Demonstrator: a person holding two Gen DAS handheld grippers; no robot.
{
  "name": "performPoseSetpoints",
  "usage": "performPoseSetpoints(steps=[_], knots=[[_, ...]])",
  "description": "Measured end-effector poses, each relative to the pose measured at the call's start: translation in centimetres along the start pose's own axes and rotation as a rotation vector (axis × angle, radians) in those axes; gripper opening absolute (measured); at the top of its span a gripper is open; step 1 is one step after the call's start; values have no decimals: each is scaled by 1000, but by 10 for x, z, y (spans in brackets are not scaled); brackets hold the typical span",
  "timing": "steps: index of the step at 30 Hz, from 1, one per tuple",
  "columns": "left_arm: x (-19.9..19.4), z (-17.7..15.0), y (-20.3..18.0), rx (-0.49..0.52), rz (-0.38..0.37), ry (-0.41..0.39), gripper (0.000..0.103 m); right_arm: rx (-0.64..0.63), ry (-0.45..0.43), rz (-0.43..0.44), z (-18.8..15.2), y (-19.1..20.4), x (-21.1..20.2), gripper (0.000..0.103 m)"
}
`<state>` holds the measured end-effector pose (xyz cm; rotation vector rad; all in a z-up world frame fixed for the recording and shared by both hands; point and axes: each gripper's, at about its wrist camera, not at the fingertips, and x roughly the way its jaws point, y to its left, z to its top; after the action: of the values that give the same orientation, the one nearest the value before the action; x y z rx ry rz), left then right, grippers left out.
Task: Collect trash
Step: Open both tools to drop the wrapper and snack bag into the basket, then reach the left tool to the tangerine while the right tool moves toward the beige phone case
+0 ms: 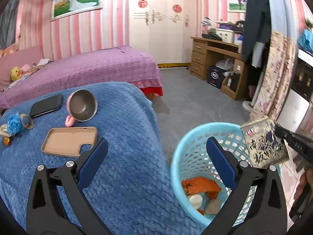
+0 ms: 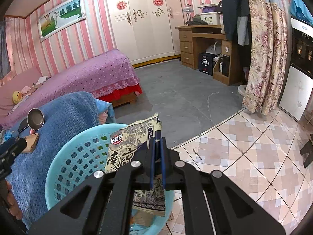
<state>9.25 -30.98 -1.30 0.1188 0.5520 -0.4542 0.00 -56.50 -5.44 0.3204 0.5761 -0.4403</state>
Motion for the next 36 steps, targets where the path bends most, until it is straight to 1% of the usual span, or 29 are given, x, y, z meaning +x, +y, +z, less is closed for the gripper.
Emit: performPoseSetpoints(steps=[3, 4, 6, 7, 8, 9, 10, 11, 12, 13, 14, 15, 16, 17, 21, 23, 27, 32, 36], knots=[[1, 1, 6, -14, 18, 2, 97, -14, 5, 8, 1, 9, 2, 7], [0, 1, 8, -14, 23, 1, 97, -18, 6, 8, 1, 11, 3, 9], [0, 3, 12, -17, 33, -1, 97, -24, 23, 8, 1, 18, 6, 10], [-1, 3, 15, -21, 36, -3, 97, -27, 29, -1, 0, 21, 8, 13], [-2, 5, 17, -24, 40, -4, 97, -28, 34, -7, 0, 22, 10, 28], [-2, 6, 18, -26, 42, -5, 97, -26, 44, -4, 0, 24, 12, 36], [-3, 6, 21, -29, 45, -6, 97, -19, 51, -1, 0, 27, 13, 51], [-4, 7, 24, -33, 48, -6, 97, -17, 54, 0, 0, 29, 14, 56], [-5, 7, 28, -38, 51, -8, 97, -16, 56, 1, 1, 32, 14, 56], [-7, 8, 32, -42, 54, -10, 97, -16, 56, -1, 2, 34, 14, 59], [-8, 7, 36, -45, 58, -12, 97, -16, 52, -3, 2, 37, 14, 67], [-10, 7, 38, -47, 62, -14, 97, -16, 44, -5, 2, 40, 13, 71], [-11, 8, 43, -51, 68, -15, 97, -18, 33, -8, 3, 44, 11, 78], [-11, 7, 46, -53, 72, -15, 97, -23, 23, -17, 4, 49, 9, 83], [-15, 8, 65, -63, 96, -16, 97, -33, 0, -38, 9, 66, 8, 88], [-17, 9, 77, -68, 110, -20, 97, -33, -12, -43, 10, 76, 7, 93], [-18, 8, 103, -86, 137, -15, 97, -48, -30, -35, 11, 96, 6, 94], [-22, 11, 139, -110, 182, -17, 97, -85, -54, -10, 10, 131, 2, 95], [-26, 13, 170, -110, 230, -18, 97, -128, -66, 10, 8, 163, 2, 95]])
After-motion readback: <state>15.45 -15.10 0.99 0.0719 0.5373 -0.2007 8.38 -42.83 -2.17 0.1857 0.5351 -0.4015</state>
